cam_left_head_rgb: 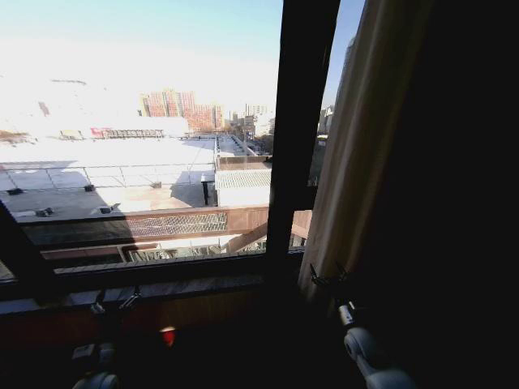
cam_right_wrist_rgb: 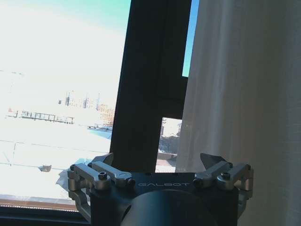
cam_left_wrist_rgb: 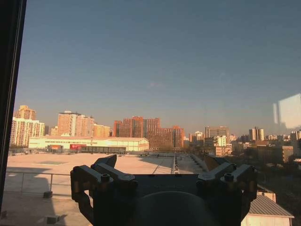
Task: Open the curtains by pulling them apart, changing their state from closed to fully open.
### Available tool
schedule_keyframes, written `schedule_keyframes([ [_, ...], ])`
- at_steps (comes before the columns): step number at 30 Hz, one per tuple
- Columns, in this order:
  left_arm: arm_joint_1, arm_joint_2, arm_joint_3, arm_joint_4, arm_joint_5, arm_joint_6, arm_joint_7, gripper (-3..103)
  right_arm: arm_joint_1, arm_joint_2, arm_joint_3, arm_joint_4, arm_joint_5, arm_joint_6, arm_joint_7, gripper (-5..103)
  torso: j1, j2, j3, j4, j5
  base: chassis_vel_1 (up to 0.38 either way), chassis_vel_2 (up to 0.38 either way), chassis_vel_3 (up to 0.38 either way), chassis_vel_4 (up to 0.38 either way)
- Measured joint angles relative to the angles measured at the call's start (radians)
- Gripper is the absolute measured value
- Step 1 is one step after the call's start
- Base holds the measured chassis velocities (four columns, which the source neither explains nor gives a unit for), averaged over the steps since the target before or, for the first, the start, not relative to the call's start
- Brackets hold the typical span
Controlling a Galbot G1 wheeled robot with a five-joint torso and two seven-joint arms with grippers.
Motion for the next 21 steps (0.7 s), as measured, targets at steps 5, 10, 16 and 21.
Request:
schedule_keyframes([
  [5,0.0,0.0,0.0,0.0,0.0,0.0,0.0,100,0.001,0.0,0.0,0.0,0.0,0.0,0.0,100,0.0,0.0,0.0,-0.0001,0.0,0.305,0.348,-0.304,-0.364],
  [10,0.0,0.0,0.0,0.0,0.0,0.0,0.0,100,0.001,0.0,0.0,0.0,0.0,0.0,0.0,100,0.001,0.0,0.0,0.0001,0.0,0.357,0.385,-0.359,-0.382],
  [16,0.0,0.0,0.0,0.0,0.0,0.0,0.0,100,0.001,0.0,0.0,0.0,0.0,0.0,0.0,100,0.0,0.0,0.0,-0.0002,-0.0002,0.372,0.339,-0.375,-0.351],
  [21,0.0,0.0,0.0,0.0,0.0,0.0,0.0,100,0.001,0.0,0.0,-0.001,0.0,0.0,0.0,100,0.0,0.0,0.0,0.0,0.0001,0.383,0.339,-0.367,-0.328],
])
